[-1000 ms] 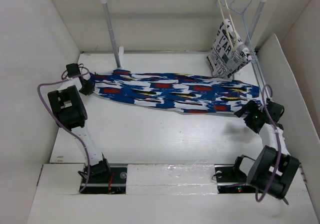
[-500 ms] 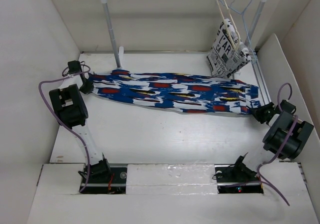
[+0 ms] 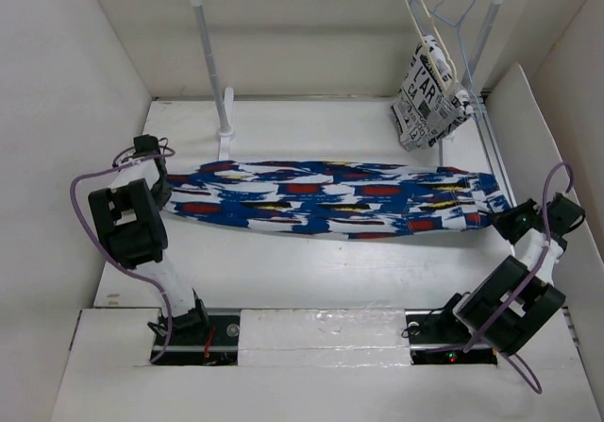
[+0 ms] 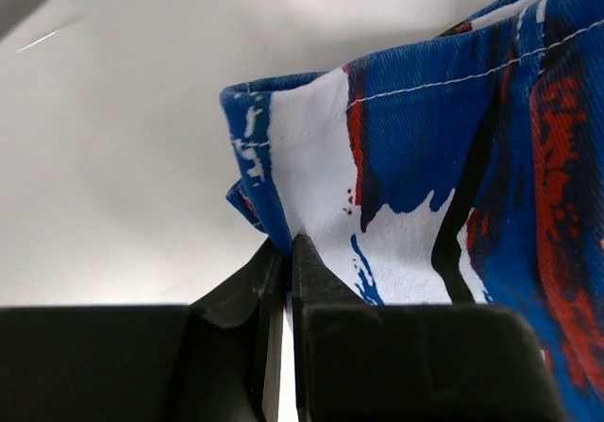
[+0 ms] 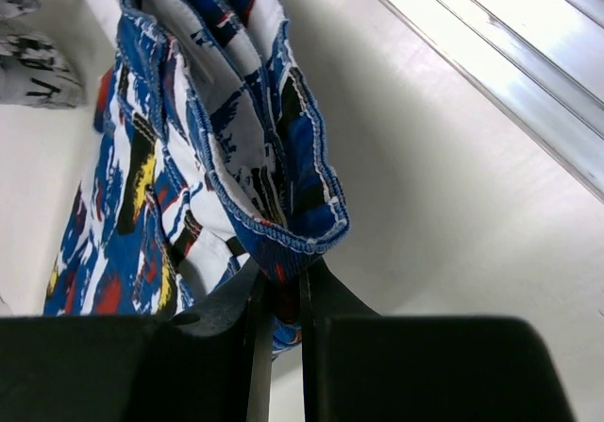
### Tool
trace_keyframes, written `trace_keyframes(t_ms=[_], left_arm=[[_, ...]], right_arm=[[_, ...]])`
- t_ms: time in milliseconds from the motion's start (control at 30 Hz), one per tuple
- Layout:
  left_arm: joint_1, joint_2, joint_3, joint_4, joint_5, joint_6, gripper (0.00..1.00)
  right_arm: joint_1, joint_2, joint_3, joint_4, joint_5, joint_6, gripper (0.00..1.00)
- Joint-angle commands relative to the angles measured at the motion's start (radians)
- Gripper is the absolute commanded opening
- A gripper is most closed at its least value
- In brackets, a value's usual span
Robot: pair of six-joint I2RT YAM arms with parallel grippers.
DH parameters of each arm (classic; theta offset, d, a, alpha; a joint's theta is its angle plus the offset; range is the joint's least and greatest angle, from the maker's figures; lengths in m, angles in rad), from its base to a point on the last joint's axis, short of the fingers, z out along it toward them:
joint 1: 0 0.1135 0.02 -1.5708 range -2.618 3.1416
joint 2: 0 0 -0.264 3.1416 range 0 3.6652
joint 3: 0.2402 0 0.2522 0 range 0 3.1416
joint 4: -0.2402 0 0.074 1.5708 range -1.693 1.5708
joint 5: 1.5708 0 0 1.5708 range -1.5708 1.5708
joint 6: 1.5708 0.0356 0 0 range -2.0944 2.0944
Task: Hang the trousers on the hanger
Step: Fold the trousers at the center of the board.
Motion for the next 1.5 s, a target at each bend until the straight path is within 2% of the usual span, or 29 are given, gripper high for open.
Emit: trace_keyframes(t_ms=[0,100,200,233,267,300,333,367,400,433,467,500,567,700,767,800,900,1000,1033,1067,1100,1167,1200,1267,1300,1333,1367,1433,1467], left_arm=[[0.033,-0.131,-0.083,-0.091,-0.210,0.037,0.00],[0.033,-0.203,-0.168,-0.152,-0.266,0.024,0.00],[0.067,-0.263,-0.185,-0.183,-0.228,0.020,0.00],[0.082,-0.292,-0.181,-0.186,-0.188,0.018,0.00],[0.091,-0.301,-0.176,-0.197,-0.162,0.012,0.00],[0.091,-0.312,-0.162,-0.204,-0.139,-0.003,0.00],[0.091,-0.325,-0.148,-0.216,-0.099,-0.018,0.08],[0.091,-0.333,-0.138,-0.230,-0.073,-0.029,0.31],[0.091,-0.347,-0.115,-0.229,-0.047,-0.035,0.45],[0.091,-0.374,-0.099,-0.233,-0.010,-0.042,0.58],[0.091,-0.385,-0.082,-0.243,0.009,-0.051,0.77],[0.091,-0.396,-0.044,-0.244,0.033,-0.052,0.84],[0.056,-0.405,-0.007,-0.247,0.102,-0.055,0.88],[-0.056,-0.442,-0.016,-0.189,0.199,-0.037,0.87],[-0.222,-0.499,-0.074,-0.125,0.245,-0.004,0.85],[-0.223,-0.499,-0.094,-0.109,0.245,-0.003,0.85],[-0.424,-0.546,-0.186,-0.060,0.236,-0.025,0.82],[-0.582,-0.569,-0.272,0.001,0.271,-0.086,0.71],[-0.617,-0.573,-0.291,0.021,0.295,-0.095,0.61],[-0.653,-0.571,-0.303,0.047,0.297,-0.104,0.44],[-0.718,-0.570,-0.318,0.056,0.296,-0.123,0.26],[-0.781,-0.553,-0.323,0.069,0.288,-0.132,0.00],[-0.845,-0.547,-0.322,0.069,0.280,-0.138,0.00],[-0.907,-0.530,-0.326,0.069,0.248,-0.151,0.00],[-0.965,-0.517,-0.341,0.076,0.231,-0.160,0.00],[-0.995,-0.510,-0.342,0.076,0.221,-0.166,0.00],[-1.024,-0.502,-0.346,0.090,0.211,-0.170,0.00],[-1.093,-0.452,-0.355,0.101,0.202,-0.180,0.00],[-1.114,-0.430,-0.355,0.103,0.201,-0.187,0.00]], right_arm=[[-0.066,-0.026,0.027,-0.045,0.045,-0.060,0.00],[-0.097,-0.069,-0.032,-0.095,0.014,-0.076,0.00],[-0.120,-0.115,-0.051,-0.166,0.037,-0.131,0.00],[-0.120,-0.118,-0.051,-0.167,0.038,-0.137,0.08],[-0.111,-0.120,-0.052,-0.155,0.034,-0.142,0.22],[-0.093,-0.114,-0.054,-0.140,0.011,-0.137,0.59],[-0.093,-0.104,-0.048,-0.144,0.003,-0.134,0.76],[-0.093,-0.097,-0.039,-0.154,0.003,-0.134,0.87],[-0.093,-0.091,-0.011,-0.164,0.012,-0.139,1.00],[-0.093,-0.083,0.010,-0.186,0.023,-0.146,1.00],[-0.093,-0.081,0.024,-0.210,0.035,-0.165,1.00],[-0.093,-0.084,0.035,-0.218,0.072,-0.171,1.00],[-0.093,-0.091,0.003,-0.194,0.077,-0.165,1.00],[-0.093,-0.110,-0.092,-0.169,0.130,-0.175,1.00],[-0.093,-0.101,-0.140,-0.111,0.132,-0.174,1.00],[-0.093,-0.088,-0.140,-0.089,0.129,-0.174,1.00],[-0.093,0.010,-0.122,-0.037,0.103,-0.177,1.00],[-0.093,0.124,-0.115,0.032,0.055,-0.163,0.96],[-0.093,0.147,-0.118,0.050,0.038,-0.160,0.94],[-0.093,0.167,-0.117,0.078,0.015,-0.159,0.75],[-0.093,0.179,-0.117,0.084,0.009,-0.154,0.64],[-0.093,0.182,-0.114,0.098,0.004,-0.148,0.43],[-0.093,0.179,-0.094,0.087,-0.015,-0.157,0.19],[-0.103,0.132,-0.062,0.019,-0.040,-0.177,0.06],[-0.117,0.048,-0.025,-0.034,-0.069,-0.185,0.00],[-0.117,0.047,0.001,-0.034,-0.074,-0.185,0.00],[-0.117,-0.030,0.041,-0.137,-0.069,-0.206,0.00],[-0.023,-0.101,0.102,-0.183,-0.057,-0.196,0.00],[0.008,-0.189,0.104,-0.169,-0.063,-0.159,0.00]])
